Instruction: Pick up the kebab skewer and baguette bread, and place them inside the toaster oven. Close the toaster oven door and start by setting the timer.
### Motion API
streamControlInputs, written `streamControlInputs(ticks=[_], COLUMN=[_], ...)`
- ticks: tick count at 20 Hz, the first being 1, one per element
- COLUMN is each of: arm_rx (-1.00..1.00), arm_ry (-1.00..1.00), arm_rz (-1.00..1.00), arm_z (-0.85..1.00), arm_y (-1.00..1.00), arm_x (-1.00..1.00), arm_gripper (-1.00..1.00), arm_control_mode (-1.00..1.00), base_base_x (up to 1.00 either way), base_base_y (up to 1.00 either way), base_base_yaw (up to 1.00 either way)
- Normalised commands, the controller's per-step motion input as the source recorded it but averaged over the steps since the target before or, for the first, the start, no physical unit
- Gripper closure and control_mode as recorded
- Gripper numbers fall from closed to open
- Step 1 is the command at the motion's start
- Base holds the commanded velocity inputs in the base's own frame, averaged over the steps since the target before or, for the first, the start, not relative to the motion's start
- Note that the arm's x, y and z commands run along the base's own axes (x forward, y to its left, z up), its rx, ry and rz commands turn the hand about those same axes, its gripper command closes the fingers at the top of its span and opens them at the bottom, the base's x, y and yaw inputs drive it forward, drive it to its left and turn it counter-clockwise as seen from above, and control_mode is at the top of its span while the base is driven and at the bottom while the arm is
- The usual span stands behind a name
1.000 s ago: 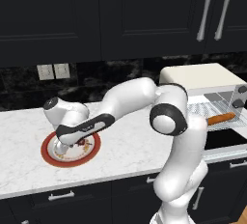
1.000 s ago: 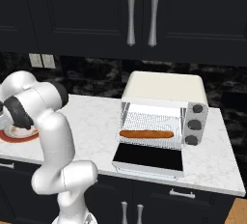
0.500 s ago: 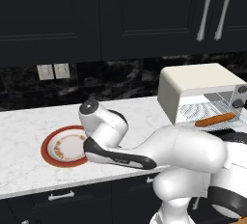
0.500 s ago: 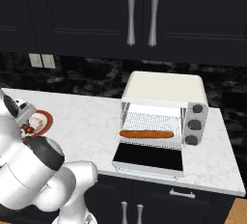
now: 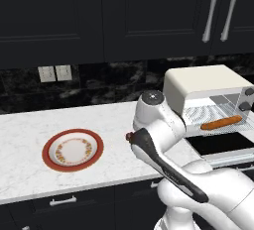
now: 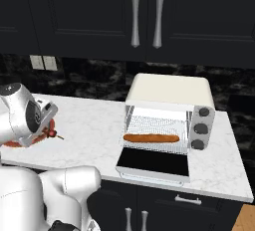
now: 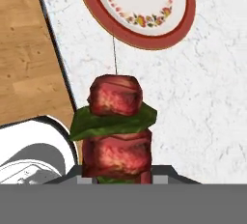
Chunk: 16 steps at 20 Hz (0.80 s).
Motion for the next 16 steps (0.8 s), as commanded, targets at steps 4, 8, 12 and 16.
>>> streamControlInputs(ticks=[4,8,12,16], arm_rx=[-0.02,-0.09,-0.11,-0.11], arm_ry=[0.0,0.0,0.0,0.0], arm_rz=[0.14,0.1,0.13,0.17], arm_z=[0.7,0.45,0.18,0.03], arm_y=[-1.0,-1.0,-1.0,-1.0], arm_x=[0.0,0.0,0.01,0.11], arm_gripper=[1.0,1.0,1.0,1.0], arm_control_mode=[-1.0,-1.0,-1.0,-1.0], base_base_x=[0.0,0.0,0.0,0.0], base_base_y=[0.0,0.0,0.0,0.0], base_base_yaw=[0.0,0.0,0.0,0.0])
